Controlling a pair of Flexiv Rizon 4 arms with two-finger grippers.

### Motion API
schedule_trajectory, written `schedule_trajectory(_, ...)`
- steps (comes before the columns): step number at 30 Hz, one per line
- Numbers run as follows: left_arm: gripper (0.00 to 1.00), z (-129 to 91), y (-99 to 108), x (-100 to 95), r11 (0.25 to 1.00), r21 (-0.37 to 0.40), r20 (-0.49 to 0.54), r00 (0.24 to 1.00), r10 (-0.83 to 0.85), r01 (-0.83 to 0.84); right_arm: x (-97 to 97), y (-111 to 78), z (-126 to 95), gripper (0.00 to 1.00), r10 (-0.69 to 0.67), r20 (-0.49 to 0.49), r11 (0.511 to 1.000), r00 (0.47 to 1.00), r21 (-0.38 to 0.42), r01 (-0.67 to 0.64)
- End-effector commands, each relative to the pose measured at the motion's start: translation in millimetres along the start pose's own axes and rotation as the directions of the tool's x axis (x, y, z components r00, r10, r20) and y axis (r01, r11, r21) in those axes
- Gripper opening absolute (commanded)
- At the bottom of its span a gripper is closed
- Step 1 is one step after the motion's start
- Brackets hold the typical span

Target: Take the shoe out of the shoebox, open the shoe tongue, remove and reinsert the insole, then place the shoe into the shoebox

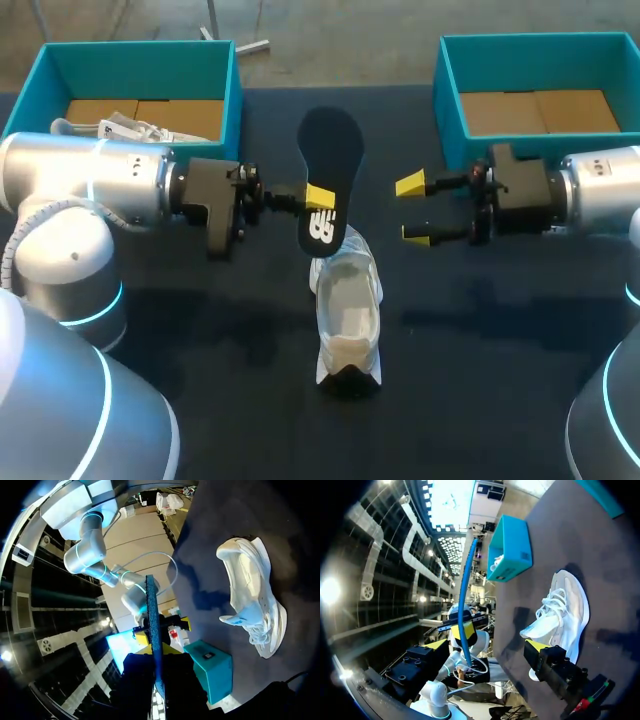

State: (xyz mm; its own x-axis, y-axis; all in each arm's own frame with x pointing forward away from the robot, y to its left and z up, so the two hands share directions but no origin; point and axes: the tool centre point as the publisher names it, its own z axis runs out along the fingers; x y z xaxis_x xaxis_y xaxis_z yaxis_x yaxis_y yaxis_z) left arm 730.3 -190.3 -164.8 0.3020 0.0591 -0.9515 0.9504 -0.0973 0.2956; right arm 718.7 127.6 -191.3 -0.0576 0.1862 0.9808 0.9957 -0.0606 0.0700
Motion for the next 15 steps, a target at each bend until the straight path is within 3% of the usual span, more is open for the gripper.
schedule_trajectory(1, 0.00, 0.7, -0.1, 0.4, 1.000, -0.001, 0.000, 1.000, 0.002, -0.002, -0.2, 2.0, 2.7, 1.00, 0.001, 0.001, 1.000, 1.000, 0.000, -0.001)
schedule_trajectory(11, 0.00, 0.7, -0.1, 0.4, 1.000, -0.001, 0.000, 1.000, 0.002, -0.002, 25.8, 27.4, 20.9, 1.00, -0.067, -0.033, 0.997, 0.997, -0.029, 0.066)
schedule_trajectory(15, 0.00, 0.7, -0.1, 0.4, 1.000, -0.001, 0.000, 1.000, 0.002, -0.002, 26.2, 37.5, 34.1, 1.00, -0.052, -0.032, 0.999, 0.998, -0.015, 0.052)
